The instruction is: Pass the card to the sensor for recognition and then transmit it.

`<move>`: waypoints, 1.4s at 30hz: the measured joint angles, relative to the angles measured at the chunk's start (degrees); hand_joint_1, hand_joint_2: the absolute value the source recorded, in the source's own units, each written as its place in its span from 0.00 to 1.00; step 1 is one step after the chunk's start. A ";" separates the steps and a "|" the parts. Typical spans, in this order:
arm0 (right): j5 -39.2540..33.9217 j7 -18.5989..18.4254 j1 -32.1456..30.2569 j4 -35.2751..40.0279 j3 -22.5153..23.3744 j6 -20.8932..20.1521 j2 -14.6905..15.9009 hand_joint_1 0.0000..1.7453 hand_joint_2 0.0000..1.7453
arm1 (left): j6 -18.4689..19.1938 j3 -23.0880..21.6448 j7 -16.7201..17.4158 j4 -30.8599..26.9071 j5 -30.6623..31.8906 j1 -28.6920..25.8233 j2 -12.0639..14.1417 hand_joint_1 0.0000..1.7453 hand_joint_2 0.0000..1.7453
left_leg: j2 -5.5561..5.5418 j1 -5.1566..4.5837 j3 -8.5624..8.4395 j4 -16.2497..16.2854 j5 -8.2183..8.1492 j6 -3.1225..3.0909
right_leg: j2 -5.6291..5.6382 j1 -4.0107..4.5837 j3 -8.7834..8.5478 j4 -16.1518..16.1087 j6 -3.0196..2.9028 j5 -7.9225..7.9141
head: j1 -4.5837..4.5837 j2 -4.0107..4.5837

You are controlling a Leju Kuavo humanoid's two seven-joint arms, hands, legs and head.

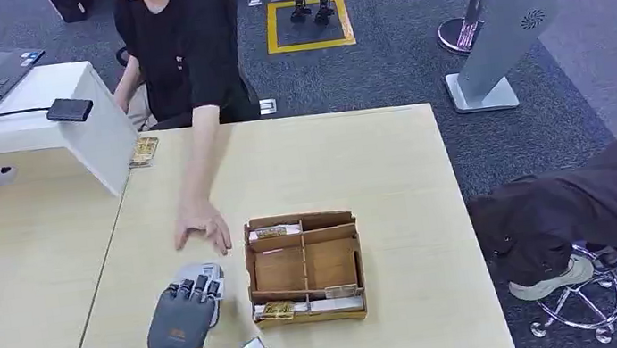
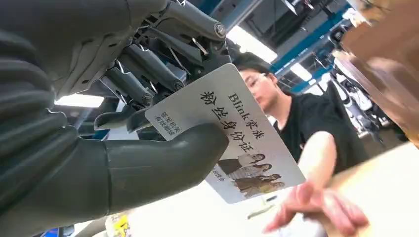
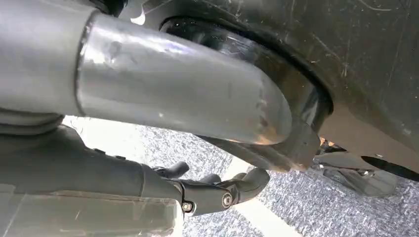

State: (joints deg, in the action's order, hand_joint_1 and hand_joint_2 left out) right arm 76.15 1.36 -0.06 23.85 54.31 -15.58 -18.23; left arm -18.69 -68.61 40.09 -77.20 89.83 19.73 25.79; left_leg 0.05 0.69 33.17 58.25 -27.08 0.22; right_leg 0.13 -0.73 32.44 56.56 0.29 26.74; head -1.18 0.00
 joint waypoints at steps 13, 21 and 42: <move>0.39 0.13 0.06 0.00 0.31 0.00 0.00 0.00 0.00 | 0.28 -1.31 0.00 1.68 0.02 -1.39 -0.11 1.00 1.00 | -0.01 0.00 0.00 0.00 0.00 0.00 | -0.01 0.00 0.00 0.00 0.00 0.00 | 0.00 0.00; 0.39 0.13 0.07 0.00 0.31 0.00 0.00 0.00 0.00 | 0.28 -1.35 0.00 1.79 0.02 -1.39 -0.15 1.00 1.00 | -0.01 0.00 0.00 0.00 0.00 0.00 | -0.01 0.00 0.00 0.00 0.00 0.00 | 0.00 0.00; 1.97 0.66 0.35 -0.26 1.77 0.02 0.02 0.00 0.00 | 0.96 0.32 -7.74 4.63 0.00 -4.81 -0.07 1.00 1.00 | 0.00 0.01 -0.01 -0.01 0.00 0.00 | -0.01 0.00 -0.01 0.00 0.00 0.00 | -0.02 0.00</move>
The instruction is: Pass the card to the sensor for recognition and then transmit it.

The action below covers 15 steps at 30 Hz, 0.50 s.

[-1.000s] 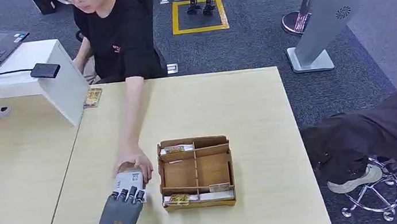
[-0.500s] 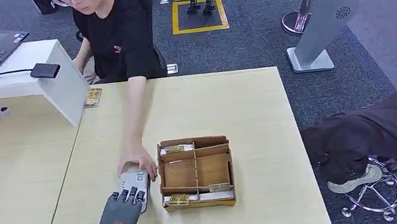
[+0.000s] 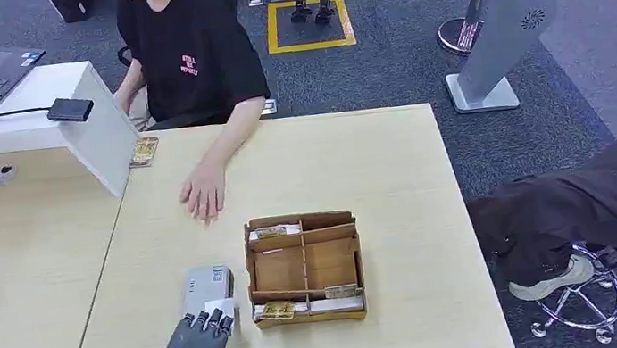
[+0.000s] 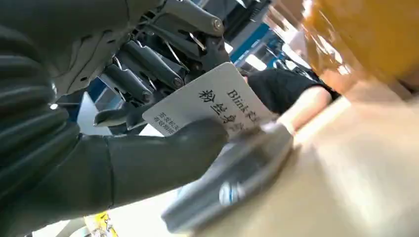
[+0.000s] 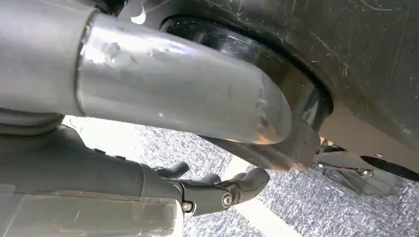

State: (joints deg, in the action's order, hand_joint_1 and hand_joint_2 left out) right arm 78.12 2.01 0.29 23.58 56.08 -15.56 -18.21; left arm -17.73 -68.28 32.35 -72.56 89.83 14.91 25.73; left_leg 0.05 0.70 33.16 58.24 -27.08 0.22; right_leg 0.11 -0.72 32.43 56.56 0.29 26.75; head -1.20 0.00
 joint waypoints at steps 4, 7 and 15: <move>0.33 0.04 0.09 0.00 0.50 -0.02 0.00 0.00 0.00 | 3.68 2.22 0.01 0.28 0.00 -1.30 -0.11 1.00 1.00 | -0.01 0.00 -0.03 -0.03 0.00 0.00 | -0.02 0.00 -0.07 0.00 0.00 0.00 | 0.00 0.00; 0.57 0.07 0.16 0.02 0.90 -0.22 0.00 0.00 0.00 | 4.07 5.62 -4.92 0.31 0.00 -2.82 -0.09 1.00 1.00 | -0.01 0.00 -0.13 -0.06 -0.02 0.03 | -0.06 0.00 -0.17 0.00 -0.05 0.05 | 0.04 0.00; 0.96 0.15 0.22 0.02 1.42 -0.28 0.00 0.00 0.00 | 4.18 10.67 -9.27 0.39 0.02 -5.30 0.04 1.00 1.00 | -0.02 0.00 -0.35 -0.11 -0.02 0.04 | -0.08 0.00 -0.37 0.00 -0.13 0.09 | 0.02 0.00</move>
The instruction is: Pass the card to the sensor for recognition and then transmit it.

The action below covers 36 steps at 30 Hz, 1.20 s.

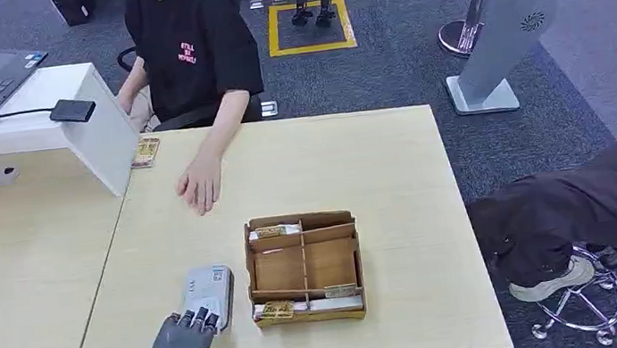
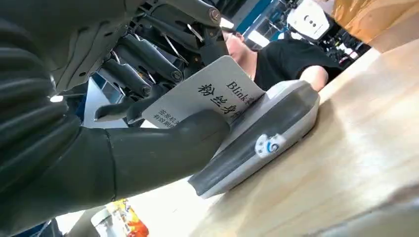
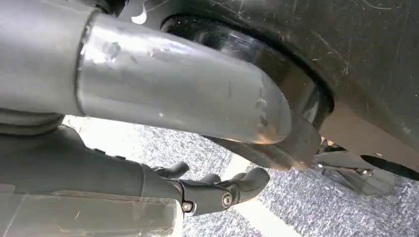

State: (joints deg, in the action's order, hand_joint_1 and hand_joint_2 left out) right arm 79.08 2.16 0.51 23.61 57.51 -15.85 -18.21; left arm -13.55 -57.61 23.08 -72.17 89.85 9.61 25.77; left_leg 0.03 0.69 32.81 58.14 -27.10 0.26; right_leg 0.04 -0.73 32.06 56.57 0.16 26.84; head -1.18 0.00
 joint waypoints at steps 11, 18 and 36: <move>0.07 0.02 0.03 0.00 0.26 -0.02 0.00 0.00 0.00 | 0.02 2.18 -0.52 0.00 -0.02 -1.19 0.09 1.00 1.00 | -0.01 0.00 -0.24 -0.10 0.01 0.03 | -0.01 0.00 -0.19 0.02 -0.05 0.03 | 0.00 0.00; 0.15 0.07 0.05 -0.02 0.59 -0.02 0.00 0.00 0.00 | 0.00 2.69 -0.83 0.02 -0.02 -1.40 0.11 1.00 1.00 | -0.01 0.00 -0.27 -0.12 0.03 0.05 | -0.01 0.00 -0.21 0.02 -0.06 0.03 | 0.00 0.00; 0.57 0.00 0.23 -0.07 2.03 0.28 -0.68 0.00 0.00 | -8.79 -3.54 16.72 -12.06 0.00 12.04 1.94 1.00 1.00 | -0.14 0.01 0.10 -0.07 0.32 0.16 | -0.10 0.01 0.24 0.07 -0.24 -0.25 | 0.04 0.00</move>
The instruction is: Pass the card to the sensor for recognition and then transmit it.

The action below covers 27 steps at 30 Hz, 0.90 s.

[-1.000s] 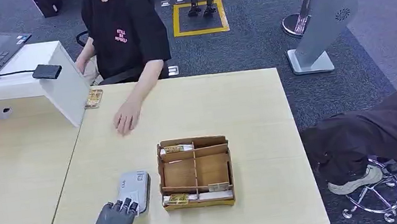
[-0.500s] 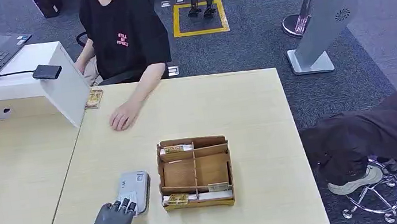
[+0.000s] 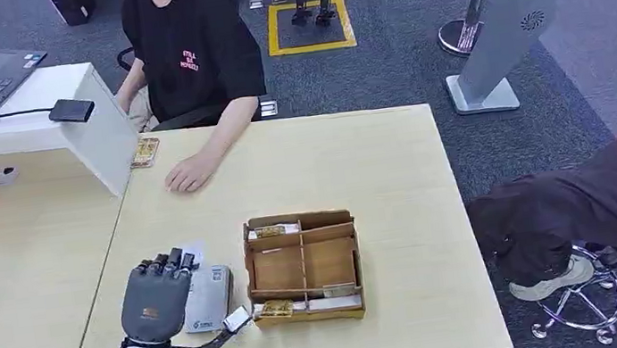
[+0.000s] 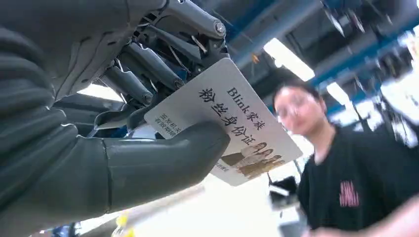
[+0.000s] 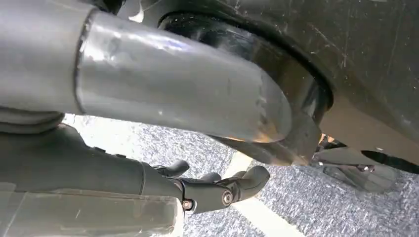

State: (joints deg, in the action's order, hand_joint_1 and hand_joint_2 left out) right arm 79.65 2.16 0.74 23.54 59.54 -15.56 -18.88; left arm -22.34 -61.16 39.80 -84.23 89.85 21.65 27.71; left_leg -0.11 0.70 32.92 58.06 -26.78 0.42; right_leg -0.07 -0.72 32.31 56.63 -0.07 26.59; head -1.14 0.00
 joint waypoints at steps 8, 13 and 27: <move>0.15 -0.15 -0.01 0.20 0.59 -0.02 -0.46 0.00 0.00 | -1.05 0.83 0.07 -6.04 0.00 1.50 1.16 1.00 1.00 | 0.01 0.03 0.02 -0.03 -0.02 0.02 | 0.00 0.00 0.08 0.00 -0.05 0.05 | 0.02 0.00; 0.57 -0.35 -0.01 0.50 0.72 -0.13 -0.75 0.00 0.00 | -1.13 0.83 0.07 -7.22 0.00 2.01 1.47 1.00 1.00 | 0.02 0.03 0.03 -0.03 -0.02 0.03 | 0.01 0.00 0.09 0.00 -0.05 0.05 | 0.02 0.00; -1.07 -0.61 -0.26 0.87 1.16 -0.17 -1.25 0.00 0.00 | -7.65 18.46 -31.27 -8.21 -0.72 -14.44 -17.30 1.00 1.00 | 0.17 -0.06 0.07 0.03 -0.23 -0.06 | 0.17 -0.05 0.11 -0.08 0.10 0.14 | 0.04 0.00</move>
State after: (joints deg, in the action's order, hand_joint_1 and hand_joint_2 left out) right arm 78.57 1.55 0.48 24.41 60.70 -15.74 -20.13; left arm -29.99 -42.69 8.53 -92.43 89.13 7.21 10.41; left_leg 0.06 0.64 32.99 58.09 -27.01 0.36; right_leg 0.11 -0.77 32.42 56.55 0.02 26.73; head -1.09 0.00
